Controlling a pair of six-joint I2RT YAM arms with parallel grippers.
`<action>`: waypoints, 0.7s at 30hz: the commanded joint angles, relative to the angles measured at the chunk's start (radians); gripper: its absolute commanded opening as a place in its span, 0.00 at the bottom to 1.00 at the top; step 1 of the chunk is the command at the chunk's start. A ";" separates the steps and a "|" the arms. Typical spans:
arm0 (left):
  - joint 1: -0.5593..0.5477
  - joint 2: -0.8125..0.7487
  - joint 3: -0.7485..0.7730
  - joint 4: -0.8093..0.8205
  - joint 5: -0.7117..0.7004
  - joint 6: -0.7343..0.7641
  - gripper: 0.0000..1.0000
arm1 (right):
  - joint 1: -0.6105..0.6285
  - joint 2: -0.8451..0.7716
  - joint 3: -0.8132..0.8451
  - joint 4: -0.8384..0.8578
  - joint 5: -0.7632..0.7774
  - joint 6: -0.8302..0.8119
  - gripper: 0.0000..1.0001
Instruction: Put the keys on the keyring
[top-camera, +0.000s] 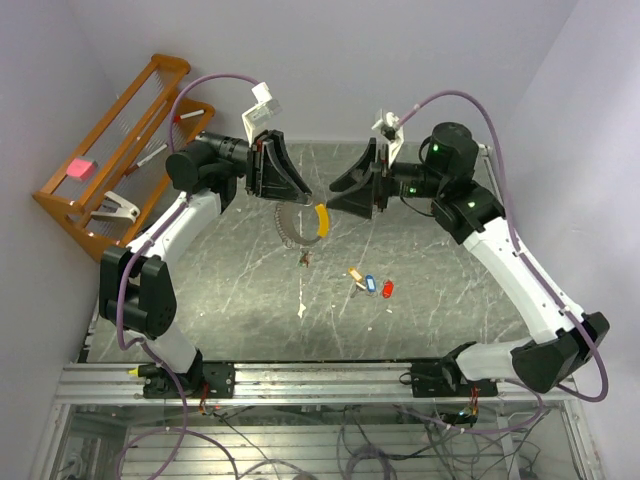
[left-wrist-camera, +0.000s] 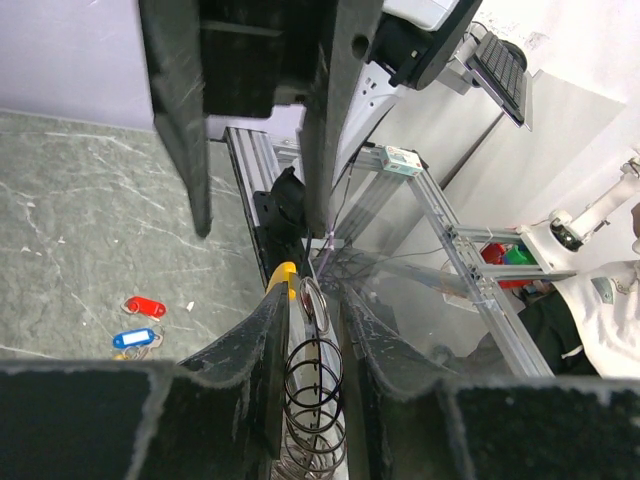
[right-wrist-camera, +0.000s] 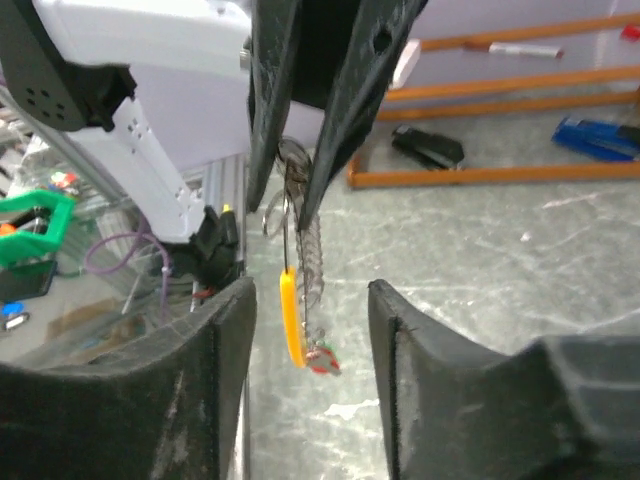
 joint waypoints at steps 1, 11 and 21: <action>0.004 -0.001 0.007 0.022 0.022 0.001 0.07 | -0.003 -0.019 -0.080 0.101 -0.066 0.068 0.57; 0.004 0.014 0.022 0.035 0.022 -0.014 0.07 | 0.077 0.028 -0.146 0.296 -0.046 0.149 0.68; 0.194 0.082 -0.042 0.292 0.026 -0.214 0.07 | 0.041 -0.019 -0.167 -0.069 0.245 -0.065 0.58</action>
